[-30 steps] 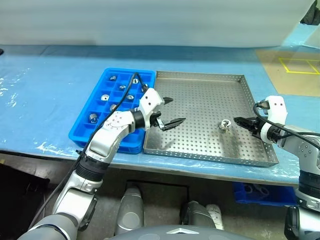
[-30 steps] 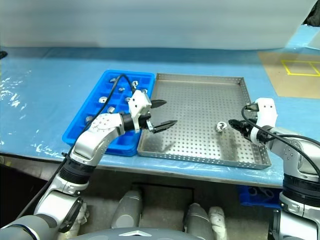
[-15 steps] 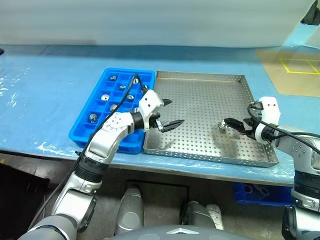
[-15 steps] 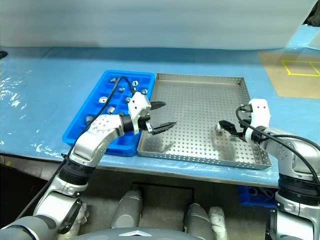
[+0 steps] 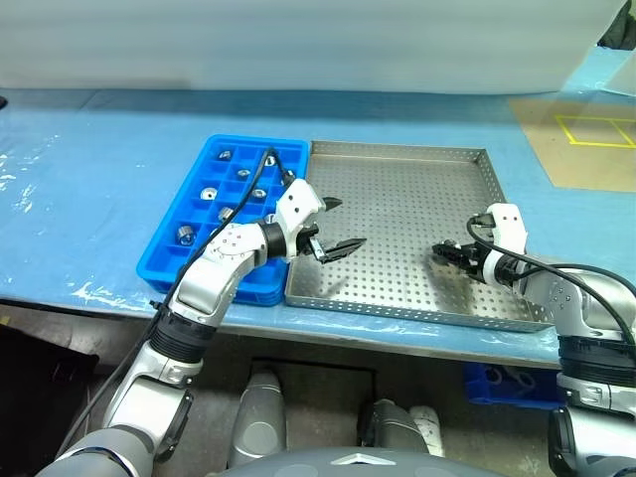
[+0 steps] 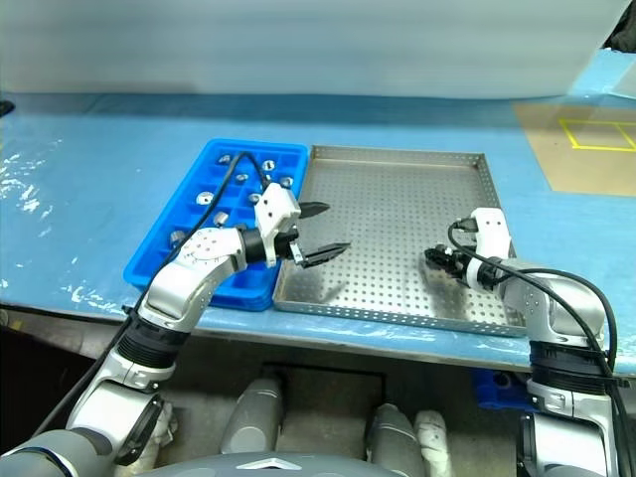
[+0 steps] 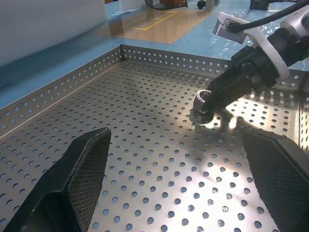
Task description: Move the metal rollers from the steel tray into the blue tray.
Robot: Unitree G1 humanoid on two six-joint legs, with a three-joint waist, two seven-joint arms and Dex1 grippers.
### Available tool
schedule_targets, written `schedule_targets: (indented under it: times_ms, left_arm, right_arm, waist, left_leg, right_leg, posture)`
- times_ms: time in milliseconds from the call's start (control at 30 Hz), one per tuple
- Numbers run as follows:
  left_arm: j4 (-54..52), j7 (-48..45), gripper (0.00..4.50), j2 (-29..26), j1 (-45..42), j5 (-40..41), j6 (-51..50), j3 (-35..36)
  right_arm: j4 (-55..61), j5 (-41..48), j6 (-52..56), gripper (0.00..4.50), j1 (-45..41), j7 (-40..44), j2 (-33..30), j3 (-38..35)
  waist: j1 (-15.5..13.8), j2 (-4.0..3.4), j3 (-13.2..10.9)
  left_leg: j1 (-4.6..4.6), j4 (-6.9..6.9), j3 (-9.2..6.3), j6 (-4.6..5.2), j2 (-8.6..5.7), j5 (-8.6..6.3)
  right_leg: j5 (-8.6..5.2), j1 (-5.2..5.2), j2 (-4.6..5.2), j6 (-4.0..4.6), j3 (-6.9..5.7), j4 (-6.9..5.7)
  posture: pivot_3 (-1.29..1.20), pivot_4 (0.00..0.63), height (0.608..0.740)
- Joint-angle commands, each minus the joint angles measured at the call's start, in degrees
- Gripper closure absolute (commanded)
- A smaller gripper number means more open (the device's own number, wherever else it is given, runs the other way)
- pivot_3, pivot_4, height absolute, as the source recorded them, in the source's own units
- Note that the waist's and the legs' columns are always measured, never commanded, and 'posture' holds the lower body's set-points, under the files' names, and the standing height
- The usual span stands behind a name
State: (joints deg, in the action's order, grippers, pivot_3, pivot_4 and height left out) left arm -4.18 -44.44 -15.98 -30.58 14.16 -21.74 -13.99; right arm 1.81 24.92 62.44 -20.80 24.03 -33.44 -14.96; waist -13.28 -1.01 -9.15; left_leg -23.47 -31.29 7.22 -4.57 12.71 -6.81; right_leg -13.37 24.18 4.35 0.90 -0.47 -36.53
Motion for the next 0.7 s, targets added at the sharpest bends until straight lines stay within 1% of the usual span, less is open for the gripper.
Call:
schedule_targets:
  times_ms: [33, 167, 333, 467, 533, 600, 700]
  left_arm:
    - [-2.56, 0.28, 0.00, -0.23, 0.19, 0.20, 0.36, 0.65]
    - [-4.32, 0.79, 0.00, -0.81, 1.40, 0.86, -0.82, 1.46]
    - [-9.85, 0.88, 0.00, -4.74, 4.72, 1.79, -3.66, 3.48]
    - [-17.72, 2.33, 0.00, -8.51, 10.23, 5.13, -8.61, 8.01]
    - [-22.07, 2.73, 0.00, -11.16, 15.51, 5.97, -10.32, 10.29]
    - [-25.52, 2.99, 0.00, -13.32, 19.73, 6.45, -11.35, 11.53]
    - [-31.28, 4.51, 0.00, -15.00, 26.03, 8.11, -13.37, 14.21]
  right_arm:
    - [0.93, -0.90, -3.31, 2.75, -1.59, 0.36, -0.81, 0.44]
    - [4.27, 0.11, -4.90, 2.81, -2.04, 2.53, -1.25, 1.17]
    - [6.47, 3.92, -6.09, 2.81, -8.75, 5.32, 2.56, 2.54]
    - [5.50, 5.93, -6.11, 2.81, -15.17, 10.44, 5.64, 8.17]
    - [3.55, 4.53, -7.33, 2.81, -17.31, 13.34, 6.13, 13.03]
    - [2.01, 4.00, -8.66, 2.81, -18.76, 15.58, 6.67, 15.88]
    - [1.25, 5.12, -8.80, 2.81, -21.82, 20.15, 8.22, 20.36]
  waist:
    - [0.00, 0.00, 0.00]
    - [-0.01, 0.00, 0.00]
    - [0.62, 0.00, -0.01]
    - [0.57, 0.00, -0.01]
    - [0.20, 0.00, -0.01]
    - [-0.86, 0.01, -0.02]
    - [-2.63, 0.00, -0.04]
  left_leg:
    - [0.00, 0.00, 0.00, 0.00, 0.00, 0.00]
    - [-0.05, 0.01, -0.01, 0.01, 0.00, -0.01]
    - [-0.06, 0.04, -0.01, 0.04, 0.05, -0.02]
    - [-0.09, 0.07, -0.04, 0.04, 0.07, -0.02]
    - [-0.13, 0.09, -0.06, 0.08, 0.08, -0.05]
    - [-0.19, 0.17, -0.12, 0.16, 0.12, -0.10]
    - [-0.38, 0.22, -0.20, 0.19, 0.15, -0.12]
  right_leg:
    - [0.00, 0.00, 0.00, 0.00, 0.00, 0.00]
    - [0.00, 0.00, 0.00, 0.00, -0.03, 0.07]
    - [0.00, 0.08, -0.04, 0.01, -0.05, 0.08]
    - [-0.04, 0.10, -0.03, 0.08, -0.14, 0.05]
    - [-0.08, 0.11, -0.02, 0.15, -0.21, 0.07]
    - [-0.14, 0.12, -0.03, 0.22, -0.34, 0.16]
    - [-0.15, 0.14, -0.03, 0.23, -0.51, 0.37]
  posture:
    - [0.25, 0.150, 0.740]
    - [0.26, 0.150, 0.740]
    - [0.36, 0.150, 0.740]
    - [0.45, 0.150, 0.740]
    - [0.50, 0.150, 0.740]
    - [0.54, 0.150, 0.740]
    - [0.60, 0.150, 0.740]
